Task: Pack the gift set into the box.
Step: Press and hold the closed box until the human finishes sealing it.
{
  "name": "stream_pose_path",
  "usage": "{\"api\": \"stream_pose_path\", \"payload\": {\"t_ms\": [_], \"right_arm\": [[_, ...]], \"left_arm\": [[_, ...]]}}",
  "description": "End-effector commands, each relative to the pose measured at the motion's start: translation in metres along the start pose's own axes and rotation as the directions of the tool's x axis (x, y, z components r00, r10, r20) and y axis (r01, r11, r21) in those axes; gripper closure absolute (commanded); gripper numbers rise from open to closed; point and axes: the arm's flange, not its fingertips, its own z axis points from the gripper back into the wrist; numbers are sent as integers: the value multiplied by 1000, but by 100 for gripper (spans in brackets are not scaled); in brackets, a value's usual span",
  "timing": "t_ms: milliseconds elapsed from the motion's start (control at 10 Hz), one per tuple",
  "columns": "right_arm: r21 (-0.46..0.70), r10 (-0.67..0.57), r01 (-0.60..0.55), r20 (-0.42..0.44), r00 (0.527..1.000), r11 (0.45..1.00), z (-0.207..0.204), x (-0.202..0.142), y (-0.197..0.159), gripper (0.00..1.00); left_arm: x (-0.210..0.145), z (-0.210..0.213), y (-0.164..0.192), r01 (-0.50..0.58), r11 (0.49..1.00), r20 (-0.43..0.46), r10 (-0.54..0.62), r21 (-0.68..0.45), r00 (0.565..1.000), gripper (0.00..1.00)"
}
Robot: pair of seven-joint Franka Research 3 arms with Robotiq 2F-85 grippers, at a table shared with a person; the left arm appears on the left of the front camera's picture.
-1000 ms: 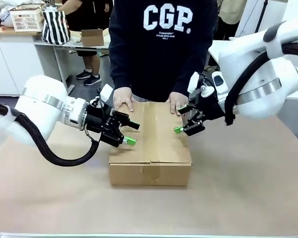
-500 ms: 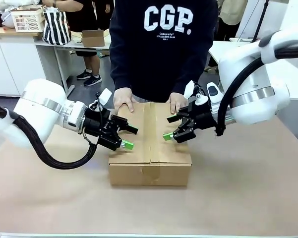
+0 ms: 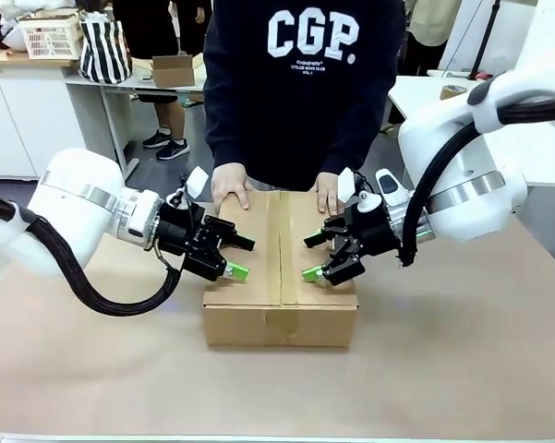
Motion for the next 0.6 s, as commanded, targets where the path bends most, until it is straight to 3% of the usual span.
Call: {"api": "stream_pose_path", "payload": {"t_ms": [0, 100, 500], "right_arm": [[11, 32, -32, -57, 998, 999, -3, -8, 0, 0], [0, 0, 0, 0, 1000, 1000, 0, 0, 0, 0], [0, 0, 0, 0, 1000, 1000, 0, 0, 0, 0]], "left_arm": [[-4, -8, 2, 55, 997, -122, -48, 56, 991, 0], [0, 0, 0, 0, 1000, 0, 0, 0, 1000, 0], [0, 0, 0, 0, 1000, 0, 0, 0, 1000, 0]]}}
